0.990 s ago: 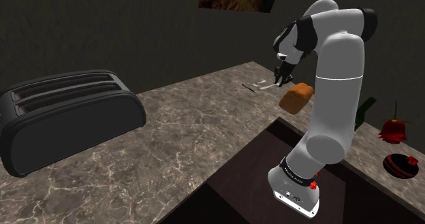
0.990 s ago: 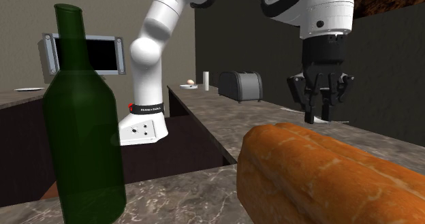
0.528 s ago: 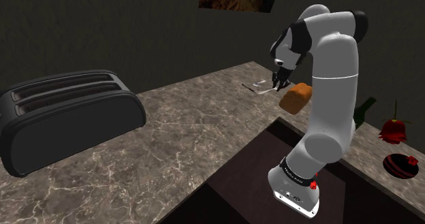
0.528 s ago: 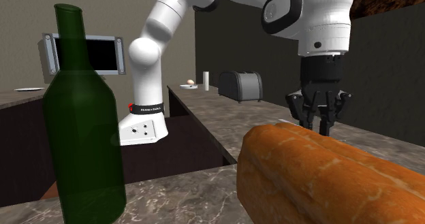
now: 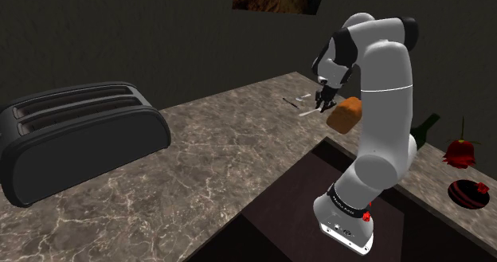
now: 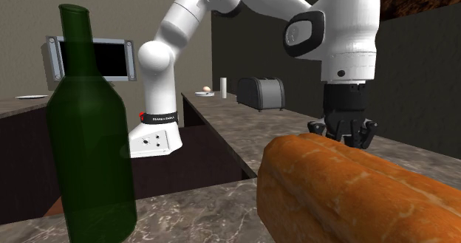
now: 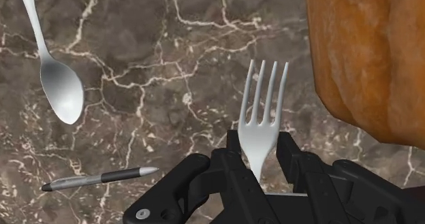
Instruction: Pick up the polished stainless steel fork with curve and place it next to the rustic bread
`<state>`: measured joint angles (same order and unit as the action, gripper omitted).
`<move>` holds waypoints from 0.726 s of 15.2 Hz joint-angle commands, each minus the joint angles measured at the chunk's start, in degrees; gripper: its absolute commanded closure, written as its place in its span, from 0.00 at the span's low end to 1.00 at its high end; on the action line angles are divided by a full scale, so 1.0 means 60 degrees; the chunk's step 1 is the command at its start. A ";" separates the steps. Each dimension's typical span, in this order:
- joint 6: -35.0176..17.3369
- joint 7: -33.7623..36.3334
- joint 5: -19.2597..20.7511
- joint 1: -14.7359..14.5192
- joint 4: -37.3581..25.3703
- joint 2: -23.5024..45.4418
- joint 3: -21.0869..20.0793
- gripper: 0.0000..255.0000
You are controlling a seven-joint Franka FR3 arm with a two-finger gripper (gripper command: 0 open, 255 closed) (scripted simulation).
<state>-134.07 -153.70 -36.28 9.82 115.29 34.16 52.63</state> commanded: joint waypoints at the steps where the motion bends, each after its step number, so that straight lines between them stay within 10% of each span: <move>1: -0.0158 -0.0122 -0.0210 0.0174 -0.0030 0.0206 -0.0218 1.00; 11: -0.0568 -0.0418 -0.0715 0.0563 -0.0076 0.0695 -0.0743 1.00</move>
<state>-137.45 -156.20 -40.54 13.19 114.83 38.31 48.19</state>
